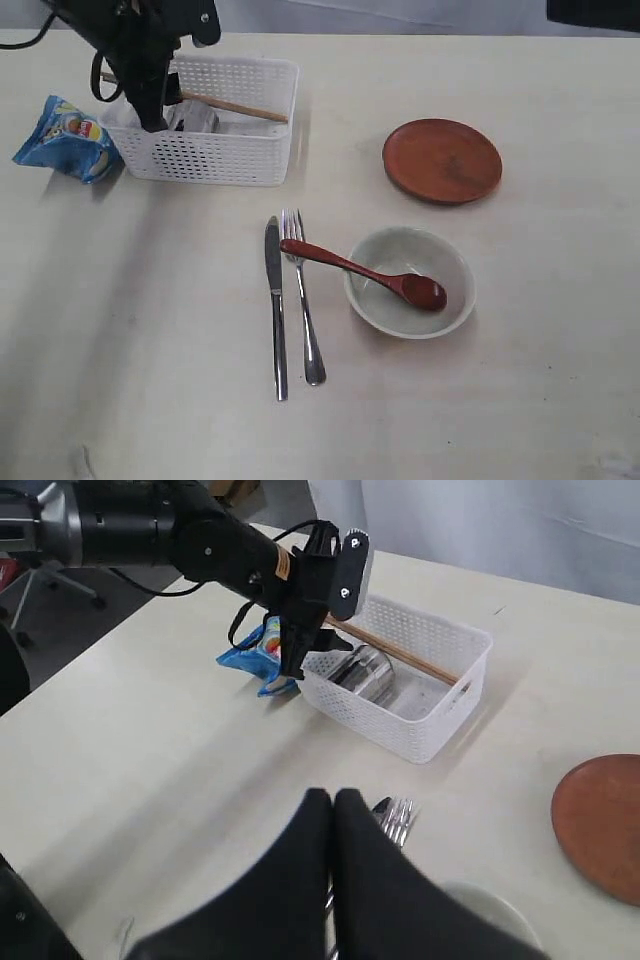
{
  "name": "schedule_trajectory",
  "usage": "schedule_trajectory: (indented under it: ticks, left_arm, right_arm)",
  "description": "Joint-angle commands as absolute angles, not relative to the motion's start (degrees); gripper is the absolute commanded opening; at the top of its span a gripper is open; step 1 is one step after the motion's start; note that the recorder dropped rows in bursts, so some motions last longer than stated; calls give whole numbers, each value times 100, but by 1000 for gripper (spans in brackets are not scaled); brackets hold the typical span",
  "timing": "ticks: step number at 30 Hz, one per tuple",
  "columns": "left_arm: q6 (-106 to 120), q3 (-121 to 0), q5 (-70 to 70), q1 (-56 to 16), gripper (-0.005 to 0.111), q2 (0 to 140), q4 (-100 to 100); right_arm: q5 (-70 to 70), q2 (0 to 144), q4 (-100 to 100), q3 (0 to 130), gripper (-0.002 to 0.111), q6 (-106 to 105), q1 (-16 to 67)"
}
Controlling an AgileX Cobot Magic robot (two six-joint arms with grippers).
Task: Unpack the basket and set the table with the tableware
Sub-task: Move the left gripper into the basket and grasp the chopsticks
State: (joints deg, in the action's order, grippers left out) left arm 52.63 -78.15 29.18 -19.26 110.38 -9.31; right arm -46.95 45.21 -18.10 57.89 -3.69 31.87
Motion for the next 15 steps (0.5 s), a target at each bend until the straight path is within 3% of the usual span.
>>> schedule_trajectory:
  ticks: [1, 15]
  left_arm:
    - [5303, -7837, 2793, -1939, 53, 11215, -1788]
    - [5303, -7837, 2544, -1929, 53, 11691, -3247]
  right_arm:
    - [-4697, 4506, -1748, 5782, 1, -449, 3163]
    - [-4788, 4506, -1748, 5782, 1, -538, 3163]
